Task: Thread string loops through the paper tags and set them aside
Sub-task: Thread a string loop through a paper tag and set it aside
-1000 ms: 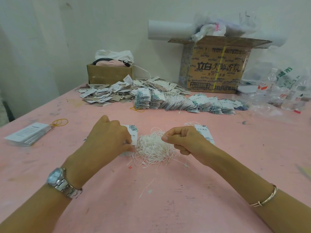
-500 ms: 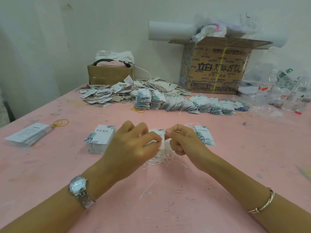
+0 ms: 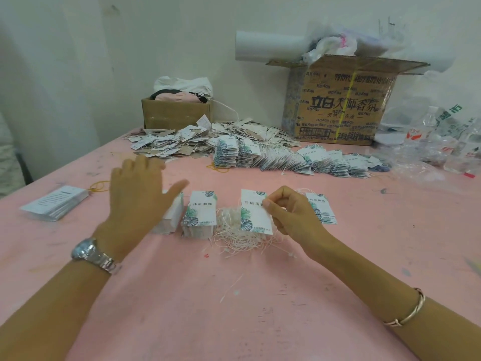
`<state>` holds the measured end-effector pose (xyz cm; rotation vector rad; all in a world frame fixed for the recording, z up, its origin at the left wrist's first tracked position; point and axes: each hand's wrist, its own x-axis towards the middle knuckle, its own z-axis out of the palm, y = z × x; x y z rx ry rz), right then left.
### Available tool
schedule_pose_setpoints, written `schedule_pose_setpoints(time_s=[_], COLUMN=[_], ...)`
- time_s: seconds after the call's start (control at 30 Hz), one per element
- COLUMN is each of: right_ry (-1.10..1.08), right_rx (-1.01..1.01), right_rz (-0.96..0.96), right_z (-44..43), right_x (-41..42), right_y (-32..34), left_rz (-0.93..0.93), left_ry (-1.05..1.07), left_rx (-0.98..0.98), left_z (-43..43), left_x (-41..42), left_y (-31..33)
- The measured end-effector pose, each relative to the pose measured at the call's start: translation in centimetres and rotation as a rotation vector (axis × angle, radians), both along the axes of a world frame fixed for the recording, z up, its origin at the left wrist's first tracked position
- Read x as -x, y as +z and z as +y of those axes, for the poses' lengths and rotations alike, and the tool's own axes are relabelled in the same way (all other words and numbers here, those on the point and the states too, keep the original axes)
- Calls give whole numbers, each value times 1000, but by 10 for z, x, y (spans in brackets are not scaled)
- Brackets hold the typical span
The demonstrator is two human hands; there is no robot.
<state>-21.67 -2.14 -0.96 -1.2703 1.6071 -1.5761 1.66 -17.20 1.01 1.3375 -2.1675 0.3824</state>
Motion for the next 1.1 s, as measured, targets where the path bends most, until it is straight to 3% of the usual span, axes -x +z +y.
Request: schedule_pose_setpoints(time_s=[0.1, 0.2, 0.47, 0.57, 0.7, 0.77, 0.87, 0.97, 1.1], right_ry=[5, 13, 22, 28, 28, 15, 2, 23, 53], right_rx=[-5, -1, 0, 0, 13, 31, 56, 104, 206], right_rz=[-2, -6, 6, 8, 73, 183, 329, 332, 262], right_z=[-1, 0, 0, -1, -1, -1, 2, 4, 4], right_x=[-1, -2, -2, -1, -2, -2, -4, -6, -9], right_y=[-2, -2, -2, -4, -6, -6, -9, -9, -5], left_rz=[-187, -178, -43, 189, 762, 912, 956, 999, 871], left_ry=[212, 203, 234, 115, -212, -319, -458, -599, -653], left_rx=[-249, -352, -294, -319, -622, -777, -891, -1008, -932], left_z=[-21, -31, -25, -22, -15, -5, 12, 30, 46], left_x=[-21, -25, -25, -24, -15, -5, 13, 31, 45], left_y=[-4, -5, 4, 7, 18, 19, 10, 0, -11])
